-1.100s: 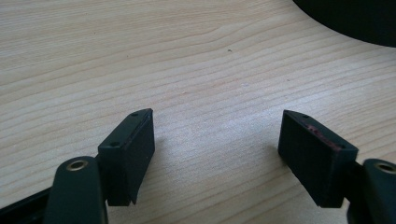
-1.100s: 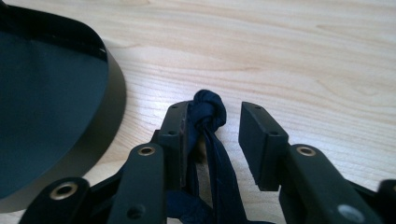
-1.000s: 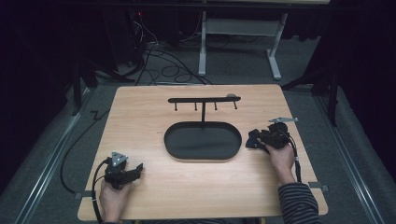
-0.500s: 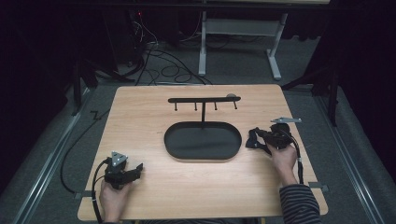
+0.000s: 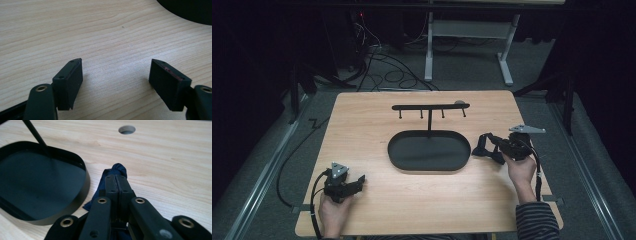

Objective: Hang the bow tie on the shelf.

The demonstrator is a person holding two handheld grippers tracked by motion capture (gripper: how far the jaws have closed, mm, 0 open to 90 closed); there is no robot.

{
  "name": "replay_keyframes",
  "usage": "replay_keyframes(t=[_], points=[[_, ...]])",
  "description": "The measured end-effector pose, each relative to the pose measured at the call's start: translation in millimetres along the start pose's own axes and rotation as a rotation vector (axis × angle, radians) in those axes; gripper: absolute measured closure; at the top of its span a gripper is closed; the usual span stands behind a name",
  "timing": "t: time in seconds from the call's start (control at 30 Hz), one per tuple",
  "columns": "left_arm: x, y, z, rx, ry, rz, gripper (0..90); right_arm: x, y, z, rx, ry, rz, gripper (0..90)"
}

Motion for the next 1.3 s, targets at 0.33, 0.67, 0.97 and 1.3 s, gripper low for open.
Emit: replay_keyframes(t=[0.33,0.67,0.97,1.3], points=[[0.0,0.0,0.0,0.0,0.0,0.0,27.6,12.7,24.7,-10.0,0.021,0.041,0.081,90.0],[0.0,0.0,0.0,0.001,0.0,0.0,27.6,22.8,45.4,-24.5,0.072,0.07,0.134,90.0],[0.0,-0.1,0.0,0.001,0.0,0.0,27.6,28.5,56.9,-39.9,0.124,0.09,0.158,90.0],[0.1,-0.2,0.1,0.001,0.001,0.002,27.6,33.5,58.0,-54.8,0.171,0.1,0.162,90.0]])
Point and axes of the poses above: each handheld gripper's, and its own axes: y roughly backward along the jaws, x roughly out of its top, z roughly to its right, the point moved 7 cm from there along -y, roughly forward along the jaws, and after that the axes turned 11 degrees about -x, right-handed, at the moved point
